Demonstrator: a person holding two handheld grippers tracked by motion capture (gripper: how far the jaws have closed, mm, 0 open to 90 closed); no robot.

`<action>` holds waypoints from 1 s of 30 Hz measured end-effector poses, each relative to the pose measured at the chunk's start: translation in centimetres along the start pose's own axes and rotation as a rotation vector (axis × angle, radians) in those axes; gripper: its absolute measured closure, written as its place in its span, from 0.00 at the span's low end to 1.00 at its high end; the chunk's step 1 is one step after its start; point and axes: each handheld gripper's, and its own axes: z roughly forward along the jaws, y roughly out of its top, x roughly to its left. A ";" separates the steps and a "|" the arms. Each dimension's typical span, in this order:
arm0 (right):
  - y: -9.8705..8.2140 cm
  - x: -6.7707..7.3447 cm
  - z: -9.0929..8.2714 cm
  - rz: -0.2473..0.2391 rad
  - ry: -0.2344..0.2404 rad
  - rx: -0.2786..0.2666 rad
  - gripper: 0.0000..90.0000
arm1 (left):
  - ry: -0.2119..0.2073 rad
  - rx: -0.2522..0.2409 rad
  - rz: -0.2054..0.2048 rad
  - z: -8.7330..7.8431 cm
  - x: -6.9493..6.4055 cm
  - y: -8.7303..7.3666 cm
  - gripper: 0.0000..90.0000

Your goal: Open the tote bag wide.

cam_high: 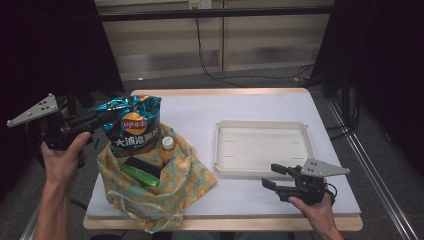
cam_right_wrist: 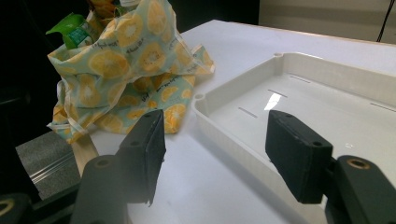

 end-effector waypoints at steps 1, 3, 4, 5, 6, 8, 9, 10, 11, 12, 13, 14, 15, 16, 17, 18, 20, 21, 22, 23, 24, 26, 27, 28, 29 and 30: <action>0.0 0.0 0.0 -0.001 0.001 -0.004 0.42 | 0.001 -0.006 0.000 0.0 0.0 0.2 0.99; 0.0 0.0 -0.1 0.000 0.000 -0.003 0.42 | -0.008 -0.019 0.004 -0.1 -0.1 0.6 0.99; 0.0 0.0 -0.1 0.000 -0.002 -0.003 0.41 | 0.000 -0.032 0.009 -0.1 -0.4 1.4 0.99; 0.0 0.0 -0.1 0.000 -0.002 -0.003 0.41 | -0.008 -0.031 0.016 0.0 -0.6 1.7 0.99; 0.0 0.0 -0.2 0.000 0.000 -0.006 0.41 | -0.008 -0.031 0.016 0.0 -0.6 1.7 0.99; 0.0 0.0 -0.2 -0.001 0.000 -0.008 0.41 | -0.011 -0.021 0.034 0.5 -1.0 2.4 0.99; 0.0 0.0 -0.2 -0.001 -0.001 -0.009 0.41 | -0.013 -0.028 0.034 0.6 -1.1 2.5 0.99; 0.0 0.0 -0.2 -0.002 -0.001 -0.010 0.41 | -0.011 -0.029 0.035 0.7 -1.2 2.7 1.00; 0.0 0.0 -0.3 -0.002 -0.001 -0.010 0.41 | -0.016 -0.036 0.036 0.8 -1.2 2.9 1.00; 0.0 0.0 -0.3 -0.003 -0.002 -0.010 0.41 | -0.024 -0.045 0.031 0.8 -1.2 3.0 1.00; 0.0 -0.1 -0.3 -0.003 -0.001 -0.011 0.41 | -0.025 -0.044 0.039 0.8 -1.3 3.2 1.00; 0.0 -0.1 -0.3 -0.002 -0.001 -0.012 0.41 | -0.027 -0.050 0.034 0.9 -1.4 3.4 1.00; 0.0 -0.1 -0.3 -0.002 -0.001 -0.013 0.41 | -0.029 -0.053 0.030 1.0 -1.4 3.6 1.00; 0.0 -0.1 -0.3 0.001 -0.001 -0.015 0.41 | -0.031 -0.050 0.036 1.1 -1.5 3.8 1.00; 0.0 -0.1 -0.3 -0.001 -0.002 -0.014 0.41 | -0.035 -0.054 0.039 1.2 -1.7 3.9 1.00; 0.0 -0.1 -0.3 -0.001 -0.002 -0.014 0.41 | -0.042 -0.052 0.044 1.3 -1.9 4.1 1.00; 0.0 -0.1 -0.3 -0.004 -0.001 -0.013 0.41 | -0.046 -0.056 0.057 1.5 -2.4 4.3 1.00; 0.0 -0.1 -0.3 -0.004 -0.001 -0.013 0.41 | -0.046 -0.056 0.057 1.5 -2.4 4.3 1.00; 0.0 0.0 -0.4 -0.002 -0.002 -0.015 0.40 | -0.054 -0.064 0.061 1.6 -2.7 4.4 1.00; 0.0 0.0 -0.4 -0.003 0.000 -0.016 0.40 | -0.054 -0.064 0.061 1.6 -2.7 4.4 1.00; 0.0 0.0 -0.4 0.001 0.002 -0.016 0.40 | -0.057 -0.061 0.069 1.6 -3.0 4.7 1.00; 0.0 0.0 -0.5 -0.001 0.003 -0.016 0.40 | -0.055 -0.073 0.075 1.5 -3.4 5.1 1.00; -0.1 -0.1 -0.5 -0.003 0.003 -0.015 0.40 | -0.061 -0.073 0.084 1.6 -3.7 5.4 1.00; -0.1 -0.1 -0.5 -0.001 0.002 -0.017 0.39 | -0.061 -0.073 0.084 1.6 -3.7 5.4 1.00; -0.1 -0.1 -0.5 -0.002 0.002 -0.017 0.39 | -0.060 -0.073 0.091 1.7 -3.9 5.6 1.00; 0.0 -0.1 -0.5 0.000 0.002 -0.020 0.39 | -0.065 -0.071 0.109 2.3 -4.3 6.0 1.00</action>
